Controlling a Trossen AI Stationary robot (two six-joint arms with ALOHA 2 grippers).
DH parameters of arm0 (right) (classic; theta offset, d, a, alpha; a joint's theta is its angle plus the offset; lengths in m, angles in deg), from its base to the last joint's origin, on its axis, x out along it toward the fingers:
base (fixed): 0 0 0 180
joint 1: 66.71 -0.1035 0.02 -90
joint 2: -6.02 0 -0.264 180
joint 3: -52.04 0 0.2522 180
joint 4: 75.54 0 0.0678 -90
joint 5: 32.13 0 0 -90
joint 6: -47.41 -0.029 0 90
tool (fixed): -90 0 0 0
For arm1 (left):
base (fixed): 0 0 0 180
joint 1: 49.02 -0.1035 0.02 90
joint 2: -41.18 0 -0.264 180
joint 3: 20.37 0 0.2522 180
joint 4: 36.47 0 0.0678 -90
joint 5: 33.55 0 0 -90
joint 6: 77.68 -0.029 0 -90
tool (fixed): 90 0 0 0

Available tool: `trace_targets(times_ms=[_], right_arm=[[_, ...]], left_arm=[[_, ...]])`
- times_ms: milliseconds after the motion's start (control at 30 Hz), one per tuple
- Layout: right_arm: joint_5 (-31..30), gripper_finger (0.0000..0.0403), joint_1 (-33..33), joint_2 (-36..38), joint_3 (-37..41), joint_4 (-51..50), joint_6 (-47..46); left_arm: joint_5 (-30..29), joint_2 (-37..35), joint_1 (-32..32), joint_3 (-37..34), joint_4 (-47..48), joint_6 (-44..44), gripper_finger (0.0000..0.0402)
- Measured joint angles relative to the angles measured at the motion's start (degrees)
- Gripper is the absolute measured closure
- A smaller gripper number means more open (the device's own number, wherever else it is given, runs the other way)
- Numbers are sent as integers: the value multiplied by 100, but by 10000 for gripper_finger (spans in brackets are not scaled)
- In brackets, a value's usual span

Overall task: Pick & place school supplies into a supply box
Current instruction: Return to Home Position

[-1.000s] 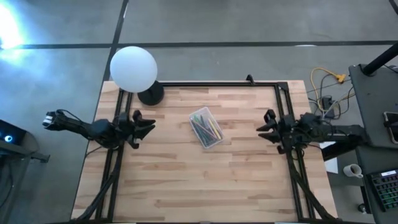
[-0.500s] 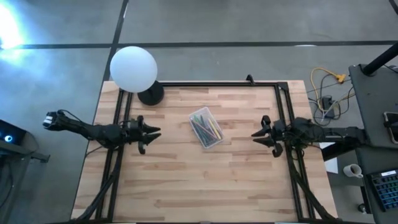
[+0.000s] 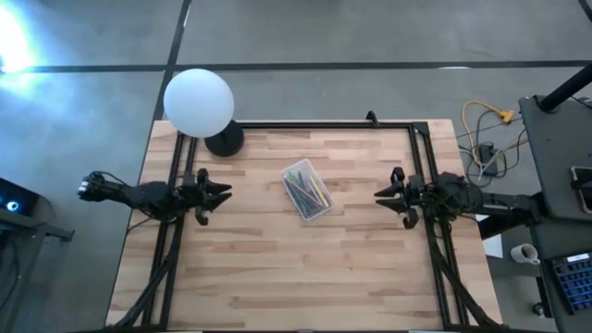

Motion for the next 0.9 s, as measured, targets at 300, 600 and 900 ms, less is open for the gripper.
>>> trace_targets(times_ms=[300, 600, 900], right_arm=[[-2, 305, -1, -7, 0, -1, -1], [-4, 305, -6, -48, 0, -1, -1], [-11, 305, -6, -42, 0, -1, -1]], left_arm=[[-7, 521, 2, 25, 11, 0, 282], [-7, 1251, 2, 6, -8, -1, 282], [-5, 1983, 2, 6, -4, -2, 282]])
